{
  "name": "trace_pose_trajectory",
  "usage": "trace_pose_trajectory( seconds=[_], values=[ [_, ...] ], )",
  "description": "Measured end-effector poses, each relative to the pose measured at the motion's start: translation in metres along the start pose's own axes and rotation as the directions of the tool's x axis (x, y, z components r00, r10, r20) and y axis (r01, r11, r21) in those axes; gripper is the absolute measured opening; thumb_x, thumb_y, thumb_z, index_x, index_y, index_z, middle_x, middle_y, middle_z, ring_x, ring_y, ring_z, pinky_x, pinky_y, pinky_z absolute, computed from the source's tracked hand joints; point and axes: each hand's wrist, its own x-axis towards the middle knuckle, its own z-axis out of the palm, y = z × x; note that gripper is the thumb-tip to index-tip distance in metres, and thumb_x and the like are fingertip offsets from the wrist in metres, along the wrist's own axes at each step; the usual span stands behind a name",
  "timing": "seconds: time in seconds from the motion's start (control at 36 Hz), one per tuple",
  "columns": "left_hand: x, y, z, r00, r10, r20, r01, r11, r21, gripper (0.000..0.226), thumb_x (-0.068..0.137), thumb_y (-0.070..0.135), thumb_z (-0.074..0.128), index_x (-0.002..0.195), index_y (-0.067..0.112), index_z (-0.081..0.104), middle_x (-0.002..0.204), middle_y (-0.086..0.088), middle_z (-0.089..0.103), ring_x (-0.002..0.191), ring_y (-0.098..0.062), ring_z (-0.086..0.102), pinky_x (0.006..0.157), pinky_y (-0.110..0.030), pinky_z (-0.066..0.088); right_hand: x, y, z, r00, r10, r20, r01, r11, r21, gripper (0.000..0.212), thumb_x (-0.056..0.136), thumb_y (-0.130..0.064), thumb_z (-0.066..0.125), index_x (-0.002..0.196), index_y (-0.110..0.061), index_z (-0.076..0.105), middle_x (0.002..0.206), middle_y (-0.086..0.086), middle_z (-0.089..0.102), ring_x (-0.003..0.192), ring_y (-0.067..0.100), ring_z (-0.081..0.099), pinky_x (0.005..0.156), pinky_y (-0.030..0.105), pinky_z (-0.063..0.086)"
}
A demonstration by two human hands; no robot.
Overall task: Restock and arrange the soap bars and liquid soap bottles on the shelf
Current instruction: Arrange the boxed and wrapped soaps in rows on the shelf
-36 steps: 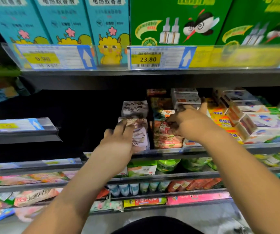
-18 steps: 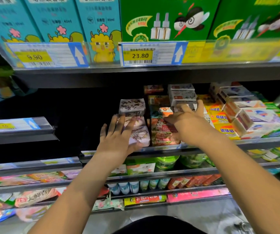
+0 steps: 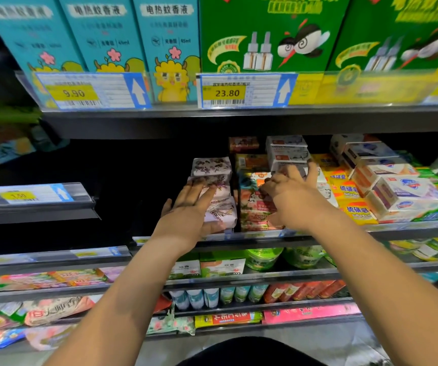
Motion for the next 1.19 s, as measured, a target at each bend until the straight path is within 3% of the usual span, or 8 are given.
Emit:
trace_pose_trajectory(
  seconds=[0.22, 0.42, 0.67, 0.89, 1.0, 1.11, 1.19],
  values=[
    [-0.002, 0.001, -0.002, 1.000, -0.018, -0.023, 0.018, 0.999, -0.032, 0.083, 0.089, 0.073, 0.041, 0.156, 0.043, 0.001, 0.166, 0.015, -0.004, 0.153, -0.013, -0.008, 0.123, -0.048, 0.007, -0.003, -0.002, -0.006, 1.000, -0.024, 0.007, 0.024, 1.000, 0.004, 0.067, 0.072, -0.048, 0.077, 0.127, -0.023, 0.047, 0.130, 0.002, 0.050, 0.135, 0.027, 0.026, 0.109, 0.073, -0.002],
    [-0.011, 0.000, -0.002, 0.999, -0.004, 0.041, 0.008, 0.994, -0.107, 0.083, 0.091, 0.069, 0.046, 0.156, 0.044, 0.001, 0.165, 0.014, -0.014, 0.150, -0.017, -0.024, 0.123, -0.050, 0.000, -0.007, -0.001, 0.003, 0.997, -0.031, -0.066, 0.037, 0.995, 0.092, 0.065, 0.069, -0.051, 0.076, 0.123, -0.029, 0.049, 0.118, -0.004, 0.061, 0.133, 0.020, 0.034, 0.107, 0.060, -0.015],
    [-0.025, -0.015, -0.004, 0.991, 0.117, 0.060, -0.109, 0.986, -0.125, 0.080, 0.094, 0.067, 0.045, 0.155, 0.046, -0.002, 0.163, 0.020, -0.017, 0.150, -0.014, -0.021, 0.122, -0.046, 0.001, -0.004, 0.005, 0.001, 0.992, 0.007, -0.126, 0.035, 0.945, 0.325, 0.070, 0.069, -0.038, 0.083, 0.131, -0.033, 0.051, 0.128, -0.006, 0.054, 0.129, 0.015, 0.041, 0.116, 0.046, 0.001],
    [-0.024, -0.017, 0.003, 0.992, 0.120, 0.049, -0.110, 0.979, -0.172, 0.082, 0.094, 0.063, 0.049, 0.155, 0.047, -0.004, 0.163, 0.020, -0.017, 0.150, -0.014, -0.021, 0.123, -0.050, 0.009, -0.001, 0.018, 0.004, 0.992, -0.028, -0.126, 0.070, 0.936, 0.344, 0.075, 0.068, -0.045, 0.083, 0.135, -0.035, 0.051, 0.133, -0.008, 0.053, 0.129, 0.015, 0.041, 0.110, 0.037, 0.011],
    [-0.025, -0.012, -0.002, 0.995, 0.092, 0.037, -0.083, 0.978, -0.189, 0.080, 0.092, 0.066, 0.048, 0.155, 0.046, 0.002, 0.163, 0.021, -0.013, 0.149, -0.011, -0.021, 0.123, -0.046, 0.006, -0.003, 0.024, -0.003, 0.995, -0.018, -0.102, 0.068, 0.859, 0.507, 0.074, 0.069, -0.040, 0.087, 0.134, -0.036, 0.051, 0.122, -0.015, 0.049, 0.118, 0.013, 0.043, 0.107, 0.036, 0.021],
    [-0.026, -0.007, -0.010, 0.997, 0.075, -0.011, -0.076, 0.970, -0.233, 0.078, 0.094, 0.063, 0.048, 0.155, 0.046, 0.004, 0.163, 0.021, -0.011, 0.149, -0.008, -0.019, 0.123, -0.045, 0.005, 0.001, 0.029, -0.011, 0.992, -0.023, -0.127, 0.097, 0.784, 0.613, 0.076, 0.068, -0.035, 0.089, 0.135, -0.036, 0.051, 0.119, -0.014, 0.051, 0.110, 0.014, 0.052, 0.100, 0.036, 0.042],
    [-0.026, -0.004, -0.019, 0.992, 0.088, -0.089, -0.111, 0.945, -0.309, 0.078, 0.094, 0.056, 0.055, 0.156, 0.043, 0.009, 0.164, 0.018, -0.003, 0.149, -0.006, -0.014, 0.124, -0.044, 0.004, -0.003, 0.030, -0.019, 0.983, -0.017, -0.182, 0.130, 0.765, 0.631, 0.076, 0.071, -0.039, 0.087, 0.137, -0.039, 0.050, 0.118, -0.013, 0.052, 0.110, 0.012, 0.051, 0.091, 0.029, 0.044]
  ],
)
